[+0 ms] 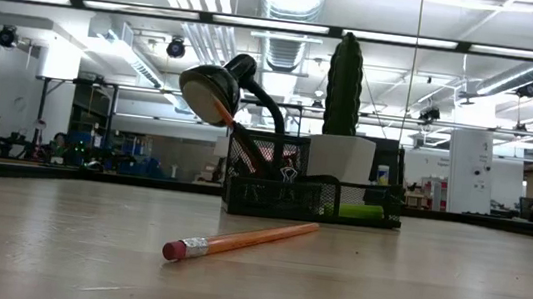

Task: Pick and place office supplies into organizer
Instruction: Put the blue scissors into the desk organizer

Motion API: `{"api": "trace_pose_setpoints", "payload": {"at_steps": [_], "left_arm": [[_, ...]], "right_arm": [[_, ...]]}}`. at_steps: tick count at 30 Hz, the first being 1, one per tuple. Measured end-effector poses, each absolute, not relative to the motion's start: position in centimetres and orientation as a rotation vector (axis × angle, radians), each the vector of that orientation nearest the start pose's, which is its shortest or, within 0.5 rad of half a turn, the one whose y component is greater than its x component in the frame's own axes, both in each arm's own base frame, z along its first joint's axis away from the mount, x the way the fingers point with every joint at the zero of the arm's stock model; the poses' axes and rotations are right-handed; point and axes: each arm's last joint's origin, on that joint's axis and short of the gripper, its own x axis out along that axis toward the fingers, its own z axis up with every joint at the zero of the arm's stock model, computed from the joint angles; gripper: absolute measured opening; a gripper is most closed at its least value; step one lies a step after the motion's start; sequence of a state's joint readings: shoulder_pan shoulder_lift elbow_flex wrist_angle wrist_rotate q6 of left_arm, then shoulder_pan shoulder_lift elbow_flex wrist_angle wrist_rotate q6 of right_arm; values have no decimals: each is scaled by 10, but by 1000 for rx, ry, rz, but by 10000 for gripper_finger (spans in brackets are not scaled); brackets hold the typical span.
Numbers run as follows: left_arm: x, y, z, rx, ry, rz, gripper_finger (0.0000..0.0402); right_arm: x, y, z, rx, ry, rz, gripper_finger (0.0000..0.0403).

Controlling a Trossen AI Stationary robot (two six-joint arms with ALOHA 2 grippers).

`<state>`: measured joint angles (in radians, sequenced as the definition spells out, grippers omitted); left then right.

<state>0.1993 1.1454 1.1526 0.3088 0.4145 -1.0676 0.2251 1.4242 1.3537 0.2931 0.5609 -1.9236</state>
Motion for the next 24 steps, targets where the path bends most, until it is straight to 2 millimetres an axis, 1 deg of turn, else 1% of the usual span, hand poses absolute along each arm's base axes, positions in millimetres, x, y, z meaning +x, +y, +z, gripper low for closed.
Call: {"api": "trace_pose_setpoints", "payload": {"at_steps": [6, 11, 17, 24], "left_arm": [[248, 38, 433, -985, -156, -356, 17], [261, 41, 424, -1021, -134, -350, 17], [278, 42, 421, -1056, -173, -431, 17], [290, 42, 412, -1085, -144, -448, 17]], "right_arm": [[316, 52, 428, -1814, 172, -415, 226], [317, 50, 427, -1814, 181, -414, 226], [317, 50, 427, -1808, 181, -415, 226], [317, 46, 427, -1804, 198, -427, 226]]}}
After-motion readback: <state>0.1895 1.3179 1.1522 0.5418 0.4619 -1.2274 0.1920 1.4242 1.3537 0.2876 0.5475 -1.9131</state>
